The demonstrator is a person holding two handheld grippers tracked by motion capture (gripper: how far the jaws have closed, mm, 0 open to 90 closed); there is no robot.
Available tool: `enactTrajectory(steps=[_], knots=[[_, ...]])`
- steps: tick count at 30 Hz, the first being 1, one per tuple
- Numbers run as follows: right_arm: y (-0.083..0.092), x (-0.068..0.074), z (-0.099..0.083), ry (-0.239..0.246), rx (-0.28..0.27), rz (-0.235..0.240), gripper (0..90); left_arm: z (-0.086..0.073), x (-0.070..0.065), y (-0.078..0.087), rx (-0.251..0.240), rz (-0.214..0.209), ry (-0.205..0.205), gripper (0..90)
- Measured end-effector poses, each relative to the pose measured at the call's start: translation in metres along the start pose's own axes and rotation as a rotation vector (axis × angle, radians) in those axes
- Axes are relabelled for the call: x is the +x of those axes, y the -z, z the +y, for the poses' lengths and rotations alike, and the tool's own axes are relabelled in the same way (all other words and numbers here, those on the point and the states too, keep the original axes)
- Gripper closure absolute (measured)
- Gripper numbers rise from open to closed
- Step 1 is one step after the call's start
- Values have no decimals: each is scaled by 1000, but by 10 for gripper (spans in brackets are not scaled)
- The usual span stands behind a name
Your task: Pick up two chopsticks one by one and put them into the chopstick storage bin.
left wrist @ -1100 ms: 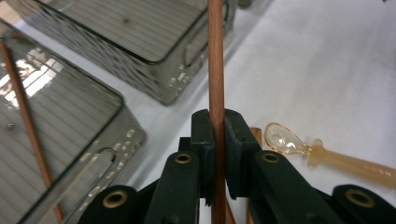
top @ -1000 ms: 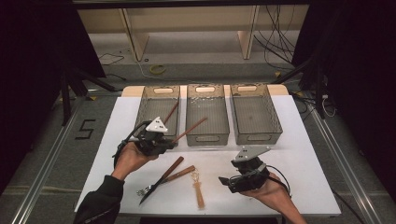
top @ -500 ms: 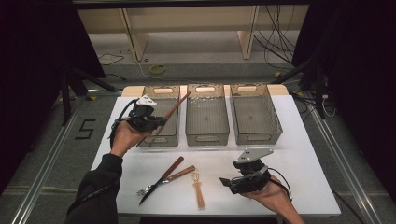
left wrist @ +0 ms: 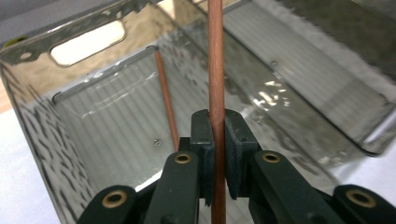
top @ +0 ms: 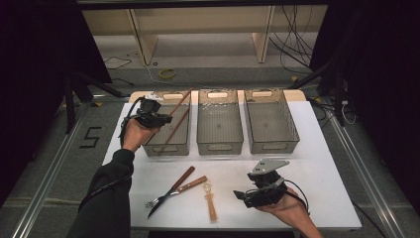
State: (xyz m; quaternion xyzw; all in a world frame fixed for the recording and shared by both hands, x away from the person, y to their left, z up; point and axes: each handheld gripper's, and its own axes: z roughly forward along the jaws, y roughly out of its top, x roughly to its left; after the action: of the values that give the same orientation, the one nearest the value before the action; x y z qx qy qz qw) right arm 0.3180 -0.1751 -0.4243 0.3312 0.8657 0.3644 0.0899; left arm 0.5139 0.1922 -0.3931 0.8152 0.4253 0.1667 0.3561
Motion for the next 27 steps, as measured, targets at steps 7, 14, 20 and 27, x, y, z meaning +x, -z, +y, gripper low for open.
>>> enactTrajectory(steps=[7,14,20,27], knots=[[-1,0,-1,2,7,6,257,-1,14,-13,4,22,54,829],[-1,0,-1,2,6,9,258,0,26,-20,3,34,93,828],[-1,0,-1,2,8,11,258,0,29,-25,8,41,94,825],[-2,0,-1,-1,10,15,259,-5,29,-30,10,43,106,739]])
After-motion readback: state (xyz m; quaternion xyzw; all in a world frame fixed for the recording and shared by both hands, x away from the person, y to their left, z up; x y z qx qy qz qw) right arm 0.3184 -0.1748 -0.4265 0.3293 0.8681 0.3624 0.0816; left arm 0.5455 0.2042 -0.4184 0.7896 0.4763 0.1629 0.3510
